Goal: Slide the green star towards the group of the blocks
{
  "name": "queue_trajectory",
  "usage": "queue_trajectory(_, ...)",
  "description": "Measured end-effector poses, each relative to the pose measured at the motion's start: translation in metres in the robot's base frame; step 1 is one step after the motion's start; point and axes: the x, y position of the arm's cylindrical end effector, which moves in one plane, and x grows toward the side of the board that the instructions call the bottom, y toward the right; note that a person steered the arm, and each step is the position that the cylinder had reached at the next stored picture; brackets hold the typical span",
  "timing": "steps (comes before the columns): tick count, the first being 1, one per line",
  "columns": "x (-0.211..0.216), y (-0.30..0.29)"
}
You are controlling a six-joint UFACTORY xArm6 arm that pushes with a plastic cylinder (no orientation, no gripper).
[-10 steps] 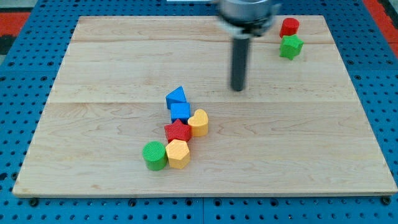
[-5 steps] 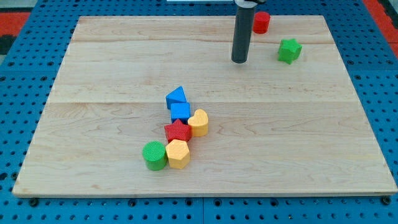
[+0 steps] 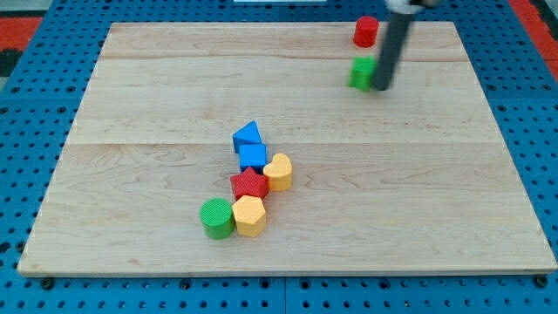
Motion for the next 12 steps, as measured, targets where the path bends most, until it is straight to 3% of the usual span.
queue_trajectory(1,0.000,0.077)
queue_trajectory(2,-0.043,0.085)
queue_trajectory(3,-0.058,-0.021)
queue_trajectory(4,0.000,-0.092)
queue_trajectory(5,-0.004,-0.108)
queue_trajectory(6,-0.022,-0.056)
queue_trajectory(7,0.029,-0.053)
queue_trajectory(8,0.040,-0.120)
queue_trajectory(9,0.018,-0.092)
queue_trajectory(10,0.033,-0.142)
queue_trajectory(11,0.083,-0.140)
queue_trajectory(12,0.045,-0.118)
